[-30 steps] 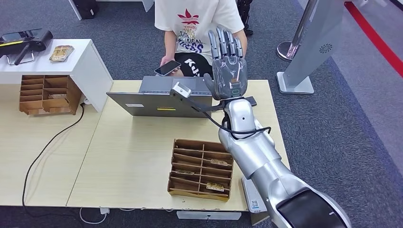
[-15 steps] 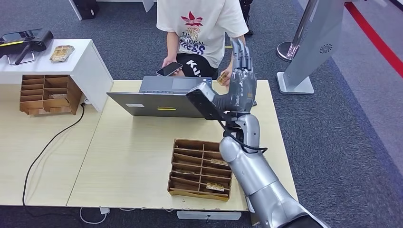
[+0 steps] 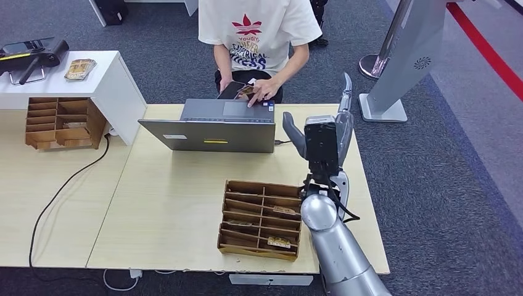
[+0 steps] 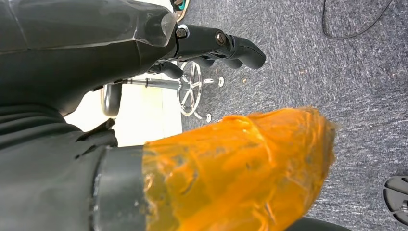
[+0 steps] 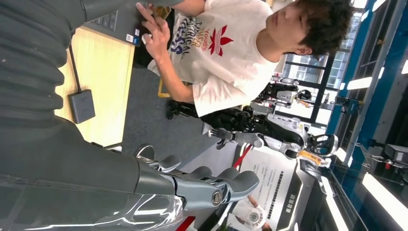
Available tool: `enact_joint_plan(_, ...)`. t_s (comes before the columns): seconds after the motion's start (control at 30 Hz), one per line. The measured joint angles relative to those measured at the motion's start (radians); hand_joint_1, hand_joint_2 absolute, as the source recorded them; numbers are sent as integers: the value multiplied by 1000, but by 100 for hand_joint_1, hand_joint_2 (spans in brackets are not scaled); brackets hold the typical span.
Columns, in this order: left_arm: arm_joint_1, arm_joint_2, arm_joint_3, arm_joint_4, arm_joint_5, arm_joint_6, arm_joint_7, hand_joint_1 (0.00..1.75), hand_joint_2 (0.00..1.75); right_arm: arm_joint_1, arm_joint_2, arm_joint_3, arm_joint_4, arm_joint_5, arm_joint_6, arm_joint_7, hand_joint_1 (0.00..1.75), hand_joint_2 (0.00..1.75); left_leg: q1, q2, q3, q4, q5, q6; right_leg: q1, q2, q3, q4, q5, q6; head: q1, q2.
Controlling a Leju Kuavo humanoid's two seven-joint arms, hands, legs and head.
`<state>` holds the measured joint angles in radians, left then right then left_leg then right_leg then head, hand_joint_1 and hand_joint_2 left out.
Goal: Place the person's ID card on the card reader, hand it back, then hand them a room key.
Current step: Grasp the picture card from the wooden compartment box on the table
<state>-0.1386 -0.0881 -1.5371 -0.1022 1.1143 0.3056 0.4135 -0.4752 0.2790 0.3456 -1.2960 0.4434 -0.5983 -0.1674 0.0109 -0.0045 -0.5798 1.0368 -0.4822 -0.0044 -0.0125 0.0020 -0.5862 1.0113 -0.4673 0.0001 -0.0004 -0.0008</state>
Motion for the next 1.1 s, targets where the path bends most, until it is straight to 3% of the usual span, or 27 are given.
enact_joint_plan(0.23,1,-1,3,0,17,6,1,0,0,32,-12,0,-65,-73,14,-26,0,175,0,0,0,0,0,0,0,0,0,0,0,0,0,0)
enact_joint_plan(0.4,3,-1,10,0,40,10,-4,0,0,119,-63,23,-195,-102,73,-82,0,175,0,-1,0,0,-1,0,0,0,0,0,0,1,0,0)
enact_joint_plan(0.73,8,-1,27,0,85,30,-13,0,0,293,-171,117,-342,-57,191,-128,0,175,0,0,0,0,-2,1,0,0,0,-1,-1,1,0,0)
enact_joint_plan(1.0,11,-1,34,0,105,42,-15,0,0,368,-210,164,-341,47,179,-122,0,175,0,0,0,0,-2,1,0,0,0,-1,-1,1,0,0)
enact_joint_plan(1.03,11,-1,34,0,106,42,-15,0,0,374,-213,168,-341,61,175,-120,5,175,0,0,0,0,-2,1,0,0,0,-1,-1,1,0,0)
enact_joint_plan(1.1,11,-1,35,0,108,42,-14,0,0,384,-220,175,-339,89,167,-116,84,175,0,0,0,0,-2,1,0,0,0,-1,-1,1,0,0)
